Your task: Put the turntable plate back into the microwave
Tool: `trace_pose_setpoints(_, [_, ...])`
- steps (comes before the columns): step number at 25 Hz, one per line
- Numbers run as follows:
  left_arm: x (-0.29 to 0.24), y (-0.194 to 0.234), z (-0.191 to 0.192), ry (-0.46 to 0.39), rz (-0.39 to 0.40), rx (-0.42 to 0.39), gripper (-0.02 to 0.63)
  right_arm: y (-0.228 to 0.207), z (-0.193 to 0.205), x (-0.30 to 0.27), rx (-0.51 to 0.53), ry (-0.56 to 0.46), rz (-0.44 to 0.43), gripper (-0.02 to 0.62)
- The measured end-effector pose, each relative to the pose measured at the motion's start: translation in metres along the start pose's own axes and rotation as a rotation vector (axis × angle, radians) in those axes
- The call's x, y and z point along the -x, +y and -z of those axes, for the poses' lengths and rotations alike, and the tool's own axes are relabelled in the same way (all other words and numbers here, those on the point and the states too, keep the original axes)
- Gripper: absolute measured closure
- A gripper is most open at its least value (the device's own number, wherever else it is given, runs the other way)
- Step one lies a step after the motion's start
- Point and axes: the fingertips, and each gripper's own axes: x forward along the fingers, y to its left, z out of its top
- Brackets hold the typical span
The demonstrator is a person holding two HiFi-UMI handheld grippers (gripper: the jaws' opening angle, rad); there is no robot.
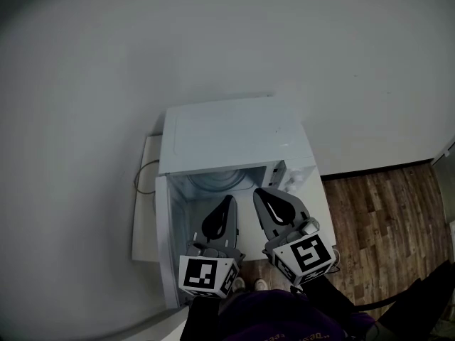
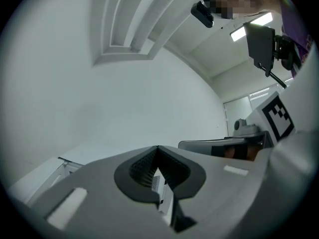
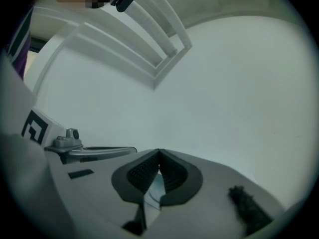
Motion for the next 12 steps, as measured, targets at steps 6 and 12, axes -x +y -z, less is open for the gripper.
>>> trace_pose_setpoints(6, [0.0019, 0.0011, -0.0024, 0.000, -0.008, -0.012, 0.600, 0.0011, -0.0058, -0.0003, 0.013, -0.012, 0.002, 0.584])
trace_pose_setpoints(12, [0.0027, 0.0049, -0.0053, -0.002, -0.019, -0.023, 0.600, 0.0028, -0.0087, -0.0027, 0.012, -0.033, -0.005, 0.584])
